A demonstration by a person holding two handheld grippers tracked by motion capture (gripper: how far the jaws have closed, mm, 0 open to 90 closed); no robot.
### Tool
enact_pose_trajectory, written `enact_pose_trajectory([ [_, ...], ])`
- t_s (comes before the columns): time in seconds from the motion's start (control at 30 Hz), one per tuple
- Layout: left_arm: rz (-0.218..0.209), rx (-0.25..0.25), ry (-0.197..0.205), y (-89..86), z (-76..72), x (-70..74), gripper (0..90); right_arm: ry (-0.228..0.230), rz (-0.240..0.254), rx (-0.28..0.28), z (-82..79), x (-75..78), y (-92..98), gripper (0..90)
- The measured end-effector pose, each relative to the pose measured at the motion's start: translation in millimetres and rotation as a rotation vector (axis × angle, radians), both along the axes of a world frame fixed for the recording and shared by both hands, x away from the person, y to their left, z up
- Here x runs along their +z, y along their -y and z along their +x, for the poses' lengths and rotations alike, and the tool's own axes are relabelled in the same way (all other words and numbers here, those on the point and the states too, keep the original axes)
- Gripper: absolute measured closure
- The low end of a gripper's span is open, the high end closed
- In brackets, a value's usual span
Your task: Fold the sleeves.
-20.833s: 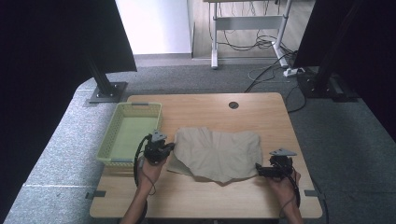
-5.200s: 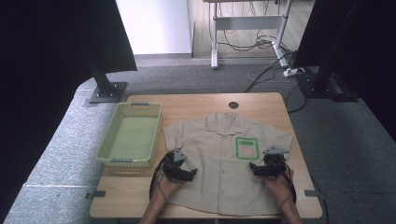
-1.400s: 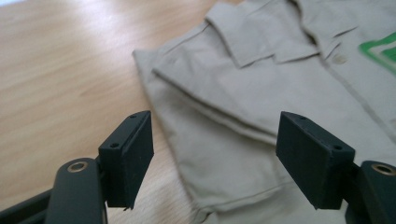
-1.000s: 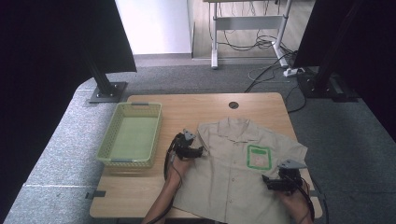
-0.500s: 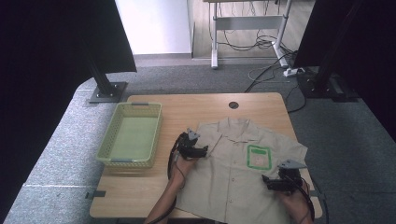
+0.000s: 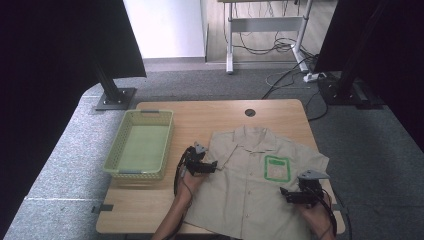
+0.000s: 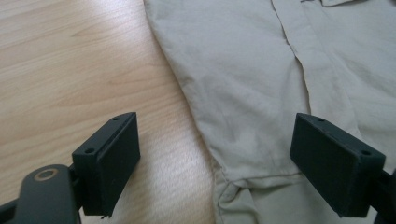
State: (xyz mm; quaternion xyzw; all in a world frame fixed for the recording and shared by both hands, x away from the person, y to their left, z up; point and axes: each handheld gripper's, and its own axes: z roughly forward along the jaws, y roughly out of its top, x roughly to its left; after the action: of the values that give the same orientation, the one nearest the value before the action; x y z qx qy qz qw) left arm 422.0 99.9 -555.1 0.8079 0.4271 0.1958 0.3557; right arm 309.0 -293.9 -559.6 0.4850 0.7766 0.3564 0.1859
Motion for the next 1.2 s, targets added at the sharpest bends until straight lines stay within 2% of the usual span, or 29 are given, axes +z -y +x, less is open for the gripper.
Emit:
enact_pose_trajectory([
  [0.13,0.000,0.006,0.000,-2.7,-4.2,0.0,15.7,0.000,0.005,0.000,0.2,0.7,0.3,10.7],
  [0.17,0.001,0.011,0.000,-5.6,-8.3,0.0,15.7,0.010,0.033,-0.015,1.4,7.1,4.0,9.3],
  [0.27,0.000,0.018,0.000,-7.4,-11.9,-0.1,15.7,0.017,0.044,-0.021,2.5,10.5,5.4,7.6],
  [0.47,0.000,0.024,0.001,-12.2,-20.3,-0.2,15.8,0.020,0.046,-0.038,7.4,16.6,7.2,5.1],
  [0.57,0.000,0.021,0.001,-20.6,-30.6,-0.2,15.8,0.018,0.049,-0.061,12.1,19.5,10.5,4.8],
  [0.77,0.001,0.022,0.001,-24.2,-34.1,-0.2,15.7,0.030,0.048,-0.078,17.9,24.1,13.6,4.2],
  [0.8,0.001,0.025,0.000,-28.8,-38.9,-0.2,15.7,0.053,0.035,-0.110,26.8,29.5,18.3,5.4],
  [0.87,0.002,0.024,0.000,-29.9,-39.7,-0.1,15.7,0.053,0.035,-0.110,26.8,29.5,18.3,5.4],
  [0.93,0.002,0.023,0.000,-32.3,-41.5,-0.1,15.7,0.066,0.021,-0.148,33.7,31.7,24.1,8.2],
  [0.97,0.002,0.023,0.000,-32.3,-41.5,-0.1,15.7,0.066,0.021,-0.148,33.7,31.7,24.1,8.2],
  [1.0,0.001,0.024,0.000,-33.9,-42.8,-0.2,15.7,0.062,0.016,-0.176,40.3,29.9,31.3,11.2],
  [1.1,0.002,0.023,0.000,-34.6,-43.2,-0.1,15.7,0.057,0.013,-0.186,41.9,28.8,33.1,11.7],
  [1.2,0.003,0.024,-0.001,-36.6,-44.1,-0.1,15.7,0.030,-0.010,-0.243,50.7,18.9,44.5,15.5],
])
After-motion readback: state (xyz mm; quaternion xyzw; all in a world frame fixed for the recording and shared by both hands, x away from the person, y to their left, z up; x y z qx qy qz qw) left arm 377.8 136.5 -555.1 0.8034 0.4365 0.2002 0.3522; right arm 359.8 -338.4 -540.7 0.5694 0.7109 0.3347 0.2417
